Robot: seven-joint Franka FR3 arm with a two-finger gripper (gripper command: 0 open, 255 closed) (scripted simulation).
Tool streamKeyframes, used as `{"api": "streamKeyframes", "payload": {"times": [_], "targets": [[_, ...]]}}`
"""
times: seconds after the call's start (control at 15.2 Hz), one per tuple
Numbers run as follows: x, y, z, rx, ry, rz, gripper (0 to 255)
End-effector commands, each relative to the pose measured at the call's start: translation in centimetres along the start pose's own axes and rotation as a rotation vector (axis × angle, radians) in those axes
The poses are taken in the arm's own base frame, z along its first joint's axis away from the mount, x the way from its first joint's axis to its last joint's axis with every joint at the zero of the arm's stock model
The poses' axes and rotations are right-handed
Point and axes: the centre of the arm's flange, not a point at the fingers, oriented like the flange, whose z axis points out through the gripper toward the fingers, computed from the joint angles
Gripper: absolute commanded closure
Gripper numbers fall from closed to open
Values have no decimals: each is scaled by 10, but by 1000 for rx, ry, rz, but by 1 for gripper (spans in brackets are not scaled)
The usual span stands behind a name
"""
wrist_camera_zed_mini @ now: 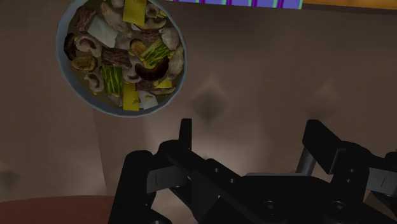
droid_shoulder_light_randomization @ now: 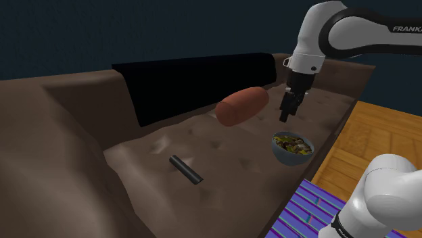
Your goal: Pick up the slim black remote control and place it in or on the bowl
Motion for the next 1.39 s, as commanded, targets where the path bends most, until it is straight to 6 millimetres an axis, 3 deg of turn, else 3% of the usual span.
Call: {"api": "streamKeyframes", "payload": {"times": [0.0,1.32], "targets": [[0,0,0,0,0,0,0],[157,-152,149,10,-17,76,0]]}}
